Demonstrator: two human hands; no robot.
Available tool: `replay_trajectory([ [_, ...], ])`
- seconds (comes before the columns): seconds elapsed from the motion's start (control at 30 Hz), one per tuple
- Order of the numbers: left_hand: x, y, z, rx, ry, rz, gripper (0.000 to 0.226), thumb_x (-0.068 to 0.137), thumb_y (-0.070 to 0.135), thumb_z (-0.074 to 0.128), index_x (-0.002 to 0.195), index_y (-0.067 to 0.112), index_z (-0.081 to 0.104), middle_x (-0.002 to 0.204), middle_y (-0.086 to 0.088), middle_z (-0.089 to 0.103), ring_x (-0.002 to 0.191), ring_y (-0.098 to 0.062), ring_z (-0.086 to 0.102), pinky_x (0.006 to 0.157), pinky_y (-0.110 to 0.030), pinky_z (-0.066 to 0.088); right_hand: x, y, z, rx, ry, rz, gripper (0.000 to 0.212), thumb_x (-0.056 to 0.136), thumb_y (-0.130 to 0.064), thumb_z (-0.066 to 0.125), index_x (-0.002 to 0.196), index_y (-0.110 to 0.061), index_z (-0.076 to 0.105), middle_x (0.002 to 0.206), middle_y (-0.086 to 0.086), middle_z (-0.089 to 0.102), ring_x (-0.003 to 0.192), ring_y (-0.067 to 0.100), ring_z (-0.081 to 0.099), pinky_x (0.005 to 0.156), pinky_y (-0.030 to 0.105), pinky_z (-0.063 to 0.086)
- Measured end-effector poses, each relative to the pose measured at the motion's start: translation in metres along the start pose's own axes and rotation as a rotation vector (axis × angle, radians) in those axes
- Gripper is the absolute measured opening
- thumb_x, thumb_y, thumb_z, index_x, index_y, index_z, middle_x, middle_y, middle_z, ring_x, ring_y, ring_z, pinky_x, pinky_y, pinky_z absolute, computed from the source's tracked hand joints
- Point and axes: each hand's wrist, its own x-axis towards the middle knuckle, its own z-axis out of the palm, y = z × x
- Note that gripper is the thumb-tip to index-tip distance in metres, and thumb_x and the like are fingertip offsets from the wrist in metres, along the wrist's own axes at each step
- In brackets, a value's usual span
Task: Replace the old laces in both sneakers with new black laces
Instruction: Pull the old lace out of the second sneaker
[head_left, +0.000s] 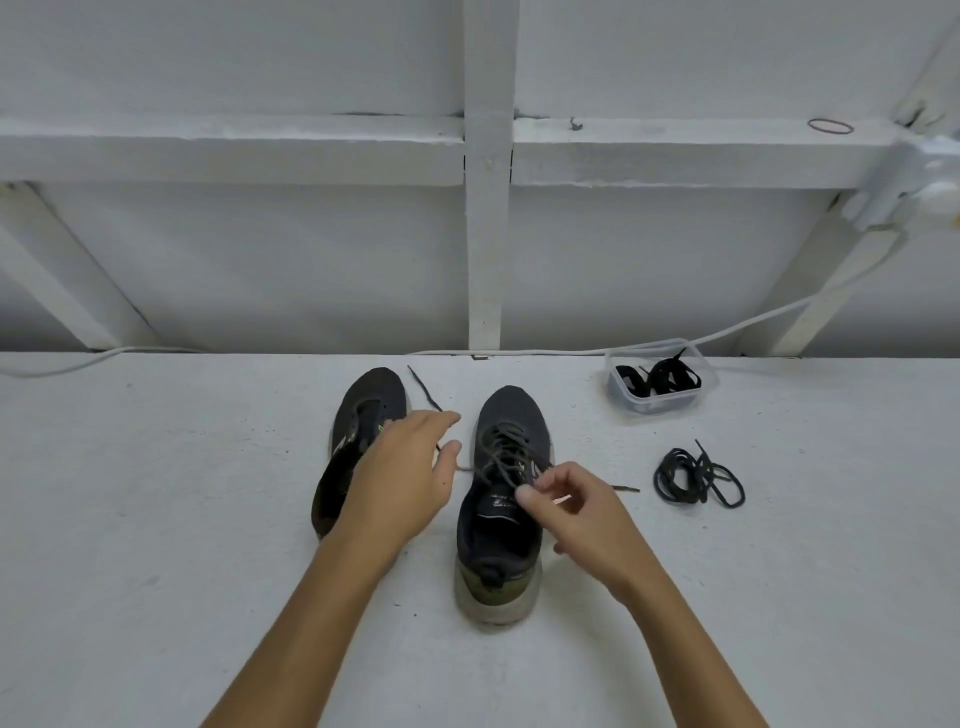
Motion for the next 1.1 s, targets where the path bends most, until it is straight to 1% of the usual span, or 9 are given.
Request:
replay_trajectory([
  [0.13,-0.018,0.006,0.006,-0.109,0.119,-0.084,0.012,0.099,0.016,0.054,0.099,0.014,0.065,0.095,0.002,0.063,0.083,-0.015,0.061,0.077,-0.034,0.053,-0.004,0.009,0.008,-0.21,0.081,-0.144,0.019,0.083,-0.042,0.079,0.098,-0.041,0.066,0.099,-0.02,0.068,0.087,-0.002,0.065,0.073,0.009,0.048],
  [0.23,-0.028,0.006,0.013,-0.184,-0.082,-0.231,0.013,0.095,0.02,0.06,0.087,0.019,0.069,0.076,0.008,0.067,0.069,-0.006,0.062,0.067,-0.017,0.05,-0.002,0.015,0.009,-0.172,0.179,-0.237,0.015,0.092,-0.031,0.073,0.106,-0.035,0.074,0.104,-0.018,0.071,0.094,-0.006,0.065,0.078,0.007,0.046],
  [0.3,-0.027,0.011,0.019,-0.35,-0.127,-0.274,0.01,0.093,0.027,0.066,0.094,0.025,0.076,0.081,0.014,0.071,0.073,0.002,0.064,0.066,-0.006,0.045,0.001,0.016,0.008,-0.119,0.207,-0.276,0.016,0.094,-0.025,0.071,0.109,-0.029,0.077,0.105,-0.017,0.073,0.101,-0.005,0.064,0.08,0.006,0.046],
  [0.37,-0.022,0.014,0.027,-0.583,-0.138,-0.337,0.014,0.093,0.031,0.067,0.104,0.03,0.076,0.091,0.017,0.073,0.08,0.006,0.065,0.075,-0.006,0.048,0.002,0.013,0.009,-0.052,0.169,-0.258,0.017,0.096,-0.022,0.069,0.108,-0.03,0.077,0.106,-0.019,0.074,0.106,-0.006,0.063,0.081,0.003,0.044],
  [0.47,-0.011,0.015,0.033,-0.892,-0.256,-0.467,0.02,0.097,0.036,0.061,0.103,0.028,0.078,0.098,0.011,0.077,0.095,-0.003,0.07,0.09,-0.028,0.057,0.005,0.013,0.015,-0.011,0.126,-0.178,0.023,0.098,-0.031,0.065,0.119,-0.031,0.074,0.116,-0.021,0.071,0.113,-0.01,0.06,0.085,0.002,0.044],
  [0.63,0.0,0.01,0.03,-0.831,-0.322,-0.499,0.011,0.093,0.027,0.068,0.096,0.025,0.079,0.095,0.013,0.077,0.097,-0.007,0.07,0.085,-0.026,0.057,0.006,0.016,0.024,0.128,0.056,-0.123,0.031,0.106,-0.033,0.051,0.133,-0.037,0.066,0.128,-0.023,0.067,0.122,-0.007,0.057,0.103,0.017,0.045],
  [0.87,0.012,0.012,0.033,-0.763,-0.225,-0.497,0.022,0.105,0.03,0.045,0.102,0.015,0.062,0.097,-0.001,0.072,0.088,-0.012,0.071,0.085,-0.035,0.06,0.001,0.013,0.029,0.184,0.052,-0.106,0.029,0.107,-0.031,0.048,0.122,-0.053,0.061,0.119,-0.037,0.065,0.117,-0.016,0.056,0.098,0.011,0.044],
  [1.0,0.001,0.003,0.035,-0.9,-0.367,-0.442,0.023,0.098,0.038,0.061,0.101,0.017,0.073,0.102,-0.003,0.075,0.098,-0.015,0.072,0.089,-0.029,0.057,0.001,0.013,0.028,0.179,0.061,-0.105,0.029,0.108,-0.033,0.046,0.12,-0.055,0.061,0.115,-0.036,0.067,0.114,-0.015,0.057,0.093,0.007,0.044],
  [1.1,-0.002,0.001,0.032,-0.956,-0.303,-0.406,0.021,0.099,0.028,0.061,0.099,0.01,0.073,0.101,-0.005,0.075,0.097,-0.017,0.072,0.079,-0.022,0.058,0.001,0.013,0.029,0.186,0.063,-0.105,0.03,0.108,-0.033,0.044,0.126,-0.049,0.063,0.118,-0.032,0.068,0.115,-0.013,0.058,0.095,0.012,0.046],
])
